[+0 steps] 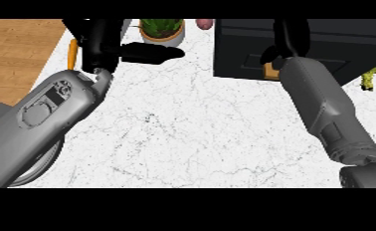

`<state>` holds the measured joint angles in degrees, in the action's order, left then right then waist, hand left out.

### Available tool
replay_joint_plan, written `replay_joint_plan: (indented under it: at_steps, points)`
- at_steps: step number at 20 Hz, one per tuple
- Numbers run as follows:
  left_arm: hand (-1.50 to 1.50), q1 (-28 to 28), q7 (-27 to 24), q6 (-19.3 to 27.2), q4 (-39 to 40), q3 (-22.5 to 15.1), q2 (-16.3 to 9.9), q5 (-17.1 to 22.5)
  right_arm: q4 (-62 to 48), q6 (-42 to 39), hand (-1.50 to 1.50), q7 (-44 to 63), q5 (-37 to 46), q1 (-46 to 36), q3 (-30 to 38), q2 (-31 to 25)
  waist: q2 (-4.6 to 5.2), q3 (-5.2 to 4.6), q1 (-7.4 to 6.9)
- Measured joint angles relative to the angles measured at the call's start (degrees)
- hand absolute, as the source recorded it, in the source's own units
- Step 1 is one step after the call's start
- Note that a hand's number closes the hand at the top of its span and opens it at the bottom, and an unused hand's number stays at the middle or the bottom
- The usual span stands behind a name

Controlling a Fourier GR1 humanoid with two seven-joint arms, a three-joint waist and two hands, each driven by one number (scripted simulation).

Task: Pick up the can, place it into the drawer and close the drawer

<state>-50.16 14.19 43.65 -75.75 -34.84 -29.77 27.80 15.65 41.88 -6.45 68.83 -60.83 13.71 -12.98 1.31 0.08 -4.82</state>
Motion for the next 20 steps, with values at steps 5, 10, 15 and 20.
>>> replay_joint_plan:
  at_steps: [5, 10, 15, 20]
  points:
    - [-1.50, 1.8, -0.4, -0.1, -1.4, 0.2, -0.2, -0.8, -1.7, -1.1, -1.50, -3.6, -1.6, -1.5, 1.5, -0.1, 0.30, 0.08, 0.38]
    - [-1.50, 3.0, -0.4, -0.5, -2.5, 0.6, -0.6, -0.8, -1.0, -2.7, -1.50, -10.2, -6.7, -2.0, 5.8, 0.5, 0.49, 0.23, 0.91]
    - [-1.50, 5.8, -1.1, -0.4, -4.2, 0.9, -1.3, -1.2, -0.1, -6.5, -1.50, -16.1, -13.2, -3.0, 11.1, 2.0, 0.32, 0.29, 1.02]
    - [-1.50, 7.7, -1.5, -0.5, -4.8, 1.9, -2.3, -1.4, 1.1, -10.3, -1.50, -20.1, -21.0, -4.2, 17.4, 4.9, 0.08, 0.31, 1.78]
